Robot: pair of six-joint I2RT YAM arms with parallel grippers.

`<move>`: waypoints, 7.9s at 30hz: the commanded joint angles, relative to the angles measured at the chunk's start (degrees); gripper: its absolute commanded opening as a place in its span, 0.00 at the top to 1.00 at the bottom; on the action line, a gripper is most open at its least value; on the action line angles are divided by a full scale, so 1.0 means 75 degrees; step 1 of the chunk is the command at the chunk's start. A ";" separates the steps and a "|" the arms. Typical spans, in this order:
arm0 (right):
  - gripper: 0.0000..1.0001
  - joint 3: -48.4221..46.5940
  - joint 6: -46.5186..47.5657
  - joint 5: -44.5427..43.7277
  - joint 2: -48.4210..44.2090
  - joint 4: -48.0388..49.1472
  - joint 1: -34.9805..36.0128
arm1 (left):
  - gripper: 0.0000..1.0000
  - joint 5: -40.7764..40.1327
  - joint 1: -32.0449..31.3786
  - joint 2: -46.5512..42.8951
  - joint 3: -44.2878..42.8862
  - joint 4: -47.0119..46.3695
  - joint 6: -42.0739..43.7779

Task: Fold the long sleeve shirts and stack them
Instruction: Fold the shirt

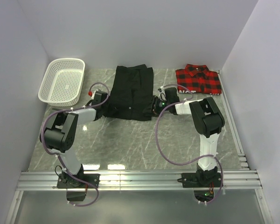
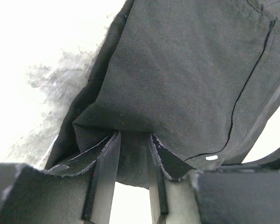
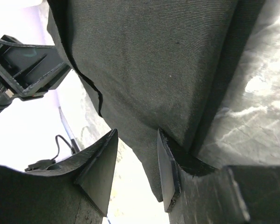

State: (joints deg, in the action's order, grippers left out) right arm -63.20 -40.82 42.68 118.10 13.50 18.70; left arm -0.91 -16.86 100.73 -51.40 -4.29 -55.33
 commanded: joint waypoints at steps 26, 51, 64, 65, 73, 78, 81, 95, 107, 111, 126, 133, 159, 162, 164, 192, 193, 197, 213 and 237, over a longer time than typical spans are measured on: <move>0.51 0.1710 0.0383 -0.1533 -0.4087 -0.0692 0.0072 | 0.29 -0.1087 -0.1890 -0.2696 -0.0425 0.2448 0.0674; 0.52 0.2204 -0.0687 -0.0733 -0.2447 0.1798 0.1163 | 0.58 -0.0758 -0.0494 -0.0118 -0.0928 0.1885 0.0592; 0.52 0.2122 -0.0511 -0.0815 -0.2423 0.1564 0.1221 | 0.70 -0.0629 -0.0494 -0.0012 -0.1303 0.2014 0.0592; 0.52 0.2099 -0.0511 -0.0827 -0.2435 0.1541 0.1210 | 0.70 -0.0629 -0.0505 -0.0036 -0.1303 0.2014 0.0604; 0.52 0.2017 -0.0429 -0.0874 -0.2458 0.1411 0.1280 | 0.79 -0.0711 -0.0506 -0.0071 -0.1350 0.2084 0.0662; 0.52 0.1935 -0.0347 -0.0862 -0.2458 0.1294 0.1397 | 0.88 -0.0781 -0.0506 -0.0106 -0.1362 0.2073 0.0721; 0.52 0.1806 -0.0347 -0.0734 -0.2435 0.1282 0.1526 | 0.97 -0.0875 -0.0506 -0.0025 -0.1420 0.2015 0.0861; 0.52 0.0131 -0.0159 0.0343 -0.1018 0.0896 0.2698 | 0.99 -0.1426 -0.0506 0.0245 -0.1631 0.1522 0.1471; 0.52 -0.0327 -0.0206 0.1048 0.0823 0.0181 0.2722 | 0.99 -0.1918 -0.0494 0.0889 -0.1983 0.1498 0.1436; 0.52 -0.0292 -0.0124 0.1001 0.0683 0.0075 0.2733 | 0.99 -0.2070 -0.0494 0.1170 -0.2159 0.1569 0.1448; 0.52 -0.0094 0.0802 0.0592 -0.1518 -0.0874 0.2044 | 0.88 -0.2328 -0.0459 0.0902 -0.2229 0.1592 0.1588; 0.52 0.0937 0.0428 0.0369 -0.2024 -0.0022 0.0499 | 0.68 -0.2539 -0.0447 0.0516 -0.2335 0.1721 0.1425; 0.48 0.2720 -0.0032 -0.0920 -0.3160 0.0746 -0.0923 | 0.30 -0.1884 -0.0107 0.1381 -0.3960 0.1275 0.3169; 0.42 0.2708 0.0180 -0.1225 -0.3524 0.0300 -0.0712 | 0.25 -0.1720 -0.0025 0.1920 -0.4500 0.1381 0.3474; 0.41 0.2754 0.0216 -0.1365 -0.3711 0.0123 -0.0584 | 0.25 -0.1614 0.0022 0.2317 -0.4840 0.1474 0.3592; 0.44 0.3048 0.0157 -0.3745 -0.4463 -0.1040 -0.0091 | 0.58 -0.0642 0.0104 -0.0326 0.0404 0.1875 -0.1538; 0.44 0.3013 0.0134 -0.3722 -0.4276 -0.0968 -0.0102 | 0.57 -0.0339 0.0104 -0.0978 0.1185 0.1723 -0.1784; 0.46 0.2627 0.0309 -0.3417 -0.4017 -0.0908 -0.0126 | 0.47 -0.0253 -0.0025 -0.2774 0.2620 0.1498 -0.2617; 0.46 0.1560 -0.0697 -0.1178 -0.3035 0.1070 0.0811 | 0.31 -0.0572 -0.1302 -0.3787 0.0550 0.1241 -0.0146; 0.47 0.1993 -0.0994 -0.1541 -0.1894 0.1671 0.0870 | 0.58 -0.1144 -0.2310 0.0093 -0.0647 0.1041 -0.0240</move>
State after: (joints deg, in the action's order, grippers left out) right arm -47.44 -51.77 32.40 107.83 27.62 25.63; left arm -5.67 -34.57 101.01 -55.20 1.67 -57.01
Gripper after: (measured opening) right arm 0.534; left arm 0.416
